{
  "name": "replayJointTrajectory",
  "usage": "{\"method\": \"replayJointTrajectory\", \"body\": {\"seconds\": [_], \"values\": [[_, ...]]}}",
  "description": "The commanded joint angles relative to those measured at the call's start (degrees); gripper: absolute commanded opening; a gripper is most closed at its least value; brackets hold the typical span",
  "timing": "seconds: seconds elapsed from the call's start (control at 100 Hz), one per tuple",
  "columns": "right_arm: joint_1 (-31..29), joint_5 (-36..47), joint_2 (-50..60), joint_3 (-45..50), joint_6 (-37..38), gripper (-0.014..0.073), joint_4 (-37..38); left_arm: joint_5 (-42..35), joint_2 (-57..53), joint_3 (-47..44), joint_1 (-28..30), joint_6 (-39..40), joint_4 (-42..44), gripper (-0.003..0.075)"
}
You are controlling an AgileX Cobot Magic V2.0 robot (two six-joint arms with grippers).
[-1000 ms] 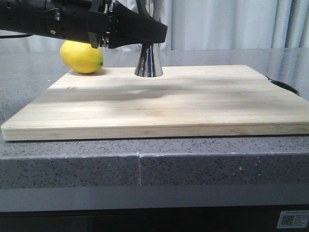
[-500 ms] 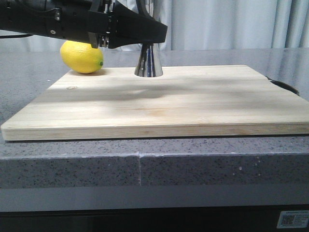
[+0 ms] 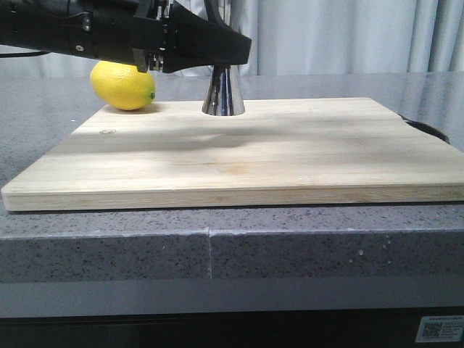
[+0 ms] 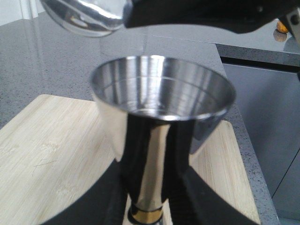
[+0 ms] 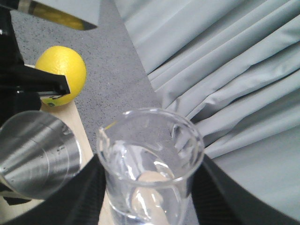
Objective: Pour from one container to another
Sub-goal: 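Tilt the beaker with the right gripper over the jigger's mouth, then tilt the beaker further with the right gripper to start pouring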
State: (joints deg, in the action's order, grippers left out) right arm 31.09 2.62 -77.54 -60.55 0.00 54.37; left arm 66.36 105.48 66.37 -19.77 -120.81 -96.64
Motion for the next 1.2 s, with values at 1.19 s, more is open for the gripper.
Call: {"method": "replayJointTrajectory", "body": {"seconds": [1.19], "values": [[0.0, 2.9, 2.2, -2.2, -0.4, 0.0258, 6.0, 5.7, -3.0, 1.6, -0.6, 0.4, -3.9, 0.0166]]}}
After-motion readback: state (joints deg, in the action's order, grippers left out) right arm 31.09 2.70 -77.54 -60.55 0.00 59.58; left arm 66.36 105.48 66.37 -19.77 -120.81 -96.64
